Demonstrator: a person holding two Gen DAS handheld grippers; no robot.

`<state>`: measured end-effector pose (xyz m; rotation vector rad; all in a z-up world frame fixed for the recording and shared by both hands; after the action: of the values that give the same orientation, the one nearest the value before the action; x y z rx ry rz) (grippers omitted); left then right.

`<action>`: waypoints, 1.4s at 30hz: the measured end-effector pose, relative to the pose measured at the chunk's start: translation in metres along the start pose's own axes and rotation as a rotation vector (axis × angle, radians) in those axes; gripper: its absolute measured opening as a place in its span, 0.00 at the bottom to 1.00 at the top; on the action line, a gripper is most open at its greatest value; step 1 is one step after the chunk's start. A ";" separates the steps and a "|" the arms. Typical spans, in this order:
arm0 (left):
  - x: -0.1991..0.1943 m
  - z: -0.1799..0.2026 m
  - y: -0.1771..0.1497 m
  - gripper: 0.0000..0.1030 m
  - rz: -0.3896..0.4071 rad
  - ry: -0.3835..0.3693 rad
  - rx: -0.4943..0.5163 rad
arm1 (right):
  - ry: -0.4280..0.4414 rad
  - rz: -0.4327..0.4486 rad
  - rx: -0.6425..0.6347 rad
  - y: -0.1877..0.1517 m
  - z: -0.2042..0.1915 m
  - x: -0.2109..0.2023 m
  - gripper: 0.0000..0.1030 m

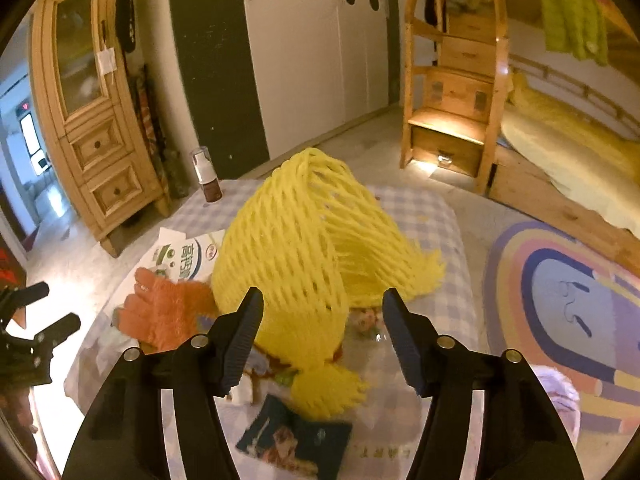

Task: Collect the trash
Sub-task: 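Grasp the yellow foam net with the right gripper while the left gripper approaches the orange glove, then lift the yellow net with the right gripper while the left gripper grasps the orange glove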

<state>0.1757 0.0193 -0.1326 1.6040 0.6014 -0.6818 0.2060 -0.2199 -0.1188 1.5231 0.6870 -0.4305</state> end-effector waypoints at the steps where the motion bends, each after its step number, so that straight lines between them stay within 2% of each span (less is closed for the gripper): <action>1: 0.001 0.001 0.000 0.94 -0.002 0.003 0.006 | 0.011 -0.001 0.002 0.002 -0.001 0.005 0.74; 3: 0.000 0.004 -0.001 0.94 -0.005 -0.007 0.015 | 0.046 -0.021 0.005 0.004 -0.004 0.017 0.78; 5: -0.001 0.006 -0.001 0.94 0.002 -0.034 0.009 | 0.067 -0.051 0.005 0.002 -0.007 0.025 0.76; 6: -0.002 0.008 -0.001 0.94 0.004 -0.040 0.007 | 0.079 -0.068 0.002 0.001 -0.010 0.027 0.65; 7: -0.004 0.009 -0.002 0.94 0.005 -0.039 0.006 | 0.094 -0.077 0.000 0.000 -0.013 0.025 0.46; 8: -0.005 0.010 -0.003 0.94 0.004 -0.036 0.008 | 0.096 -0.074 -0.002 0.002 -0.014 0.020 0.39; 10: -0.008 0.013 -0.005 0.94 0.001 -0.043 0.018 | 0.087 -0.040 -0.011 0.008 -0.015 0.006 0.16; 11: -0.010 0.015 -0.006 0.94 0.002 -0.044 0.020 | 0.077 -0.020 -0.015 0.012 -0.013 -0.003 0.12; 14: -0.014 0.025 -0.009 0.94 0.004 -0.078 0.027 | 0.013 0.068 -0.029 0.031 -0.004 -0.045 0.11; 18: -0.023 0.048 -0.013 0.94 0.021 -0.134 0.060 | -0.088 0.117 -0.026 0.035 0.017 -0.089 0.11; 19: -0.024 0.055 -0.014 0.94 0.016 -0.152 0.070 | -0.117 0.118 -0.020 0.031 0.025 -0.098 0.11; 20: -0.024 0.060 -0.015 0.89 0.013 -0.154 0.076 | -0.139 0.117 -0.015 0.026 0.031 -0.104 0.11; 21: -0.023 0.064 -0.016 0.80 0.007 -0.158 0.081 | -0.170 0.111 -0.014 0.017 0.038 -0.111 0.11; 24: -0.016 0.079 -0.018 0.62 -0.022 -0.222 0.089 | -0.251 0.077 -0.021 -0.012 0.052 -0.125 0.11; 29: -0.003 0.106 -0.004 0.62 0.003 -0.264 0.087 | -0.300 0.059 0.032 -0.043 0.073 -0.141 0.11; 32: 0.013 0.117 0.003 0.61 -0.011 -0.258 0.071 | -0.309 0.056 0.071 -0.058 0.079 -0.148 0.11; 37: 0.039 0.123 0.010 0.41 -0.047 -0.225 0.068 | -0.300 0.041 0.085 -0.072 0.080 -0.149 0.11; 39: 0.045 0.120 0.008 0.17 -0.067 -0.243 0.066 | -0.294 0.040 0.089 -0.072 0.080 -0.150 0.11; 42: 0.032 0.113 0.014 0.14 -0.028 -0.268 0.061 | -0.289 0.055 0.091 -0.070 0.081 -0.157 0.11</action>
<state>0.1969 -0.0944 -0.1571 1.5296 0.4103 -0.9259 0.0544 -0.3272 -0.0769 1.5224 0.4037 -0.6328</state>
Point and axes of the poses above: each gripper's, at about its wrist camera, not at the fingertips, and x roughly the way its jaws point, z to its right, y to its top, the point moved 8 cm from there along x, roughly the way its jaws point, and after that the axes turned 1 degree about z, right-handed, at the moved point
